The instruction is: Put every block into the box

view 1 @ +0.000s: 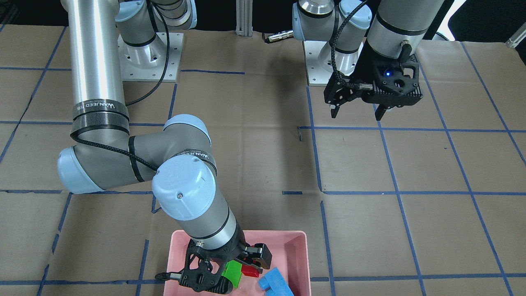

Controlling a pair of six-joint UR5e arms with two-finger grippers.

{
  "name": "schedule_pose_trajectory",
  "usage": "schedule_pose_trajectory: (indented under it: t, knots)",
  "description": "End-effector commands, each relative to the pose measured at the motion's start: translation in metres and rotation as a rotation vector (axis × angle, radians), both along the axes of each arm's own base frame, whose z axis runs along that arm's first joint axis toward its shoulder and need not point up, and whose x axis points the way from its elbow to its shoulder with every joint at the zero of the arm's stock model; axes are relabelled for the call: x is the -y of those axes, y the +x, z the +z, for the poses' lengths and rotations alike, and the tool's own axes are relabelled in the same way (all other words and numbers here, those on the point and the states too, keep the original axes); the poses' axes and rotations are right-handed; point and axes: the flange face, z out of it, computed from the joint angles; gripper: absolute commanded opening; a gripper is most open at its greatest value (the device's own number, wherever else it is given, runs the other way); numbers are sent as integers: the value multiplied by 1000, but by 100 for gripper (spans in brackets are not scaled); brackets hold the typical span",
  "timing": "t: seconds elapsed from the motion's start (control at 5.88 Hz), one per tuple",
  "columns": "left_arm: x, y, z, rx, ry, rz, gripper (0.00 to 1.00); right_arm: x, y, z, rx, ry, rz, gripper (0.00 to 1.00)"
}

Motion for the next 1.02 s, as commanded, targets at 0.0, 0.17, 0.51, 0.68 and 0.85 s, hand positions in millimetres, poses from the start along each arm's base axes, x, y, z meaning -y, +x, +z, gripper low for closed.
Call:
schedule_pose_trajectory:
  t: [0.0, 0.17, 0.51, 0.68, 0.85]
  knots:
    - [3, 7, -2, 0, 3, 1, 100, -2, -2, 0, 0, 1, 8, 100]
    - [2, 7, 0, -1, 0, 2, 100, -2, -2, 2, -1, -2, 8, 100]
    - [1, 7, 1, 0, -1, 2, 100, -25, -15, 41, -68, 16, -2, 100]
    - [1, 7, 1, -1, -1, 2, 100, -50, -24, 62, -128, 53, 29, 100]
    - [1, 6, 1, -1, -3, 1, 100, -96, -35, 89, -147, 120, 44, 99]
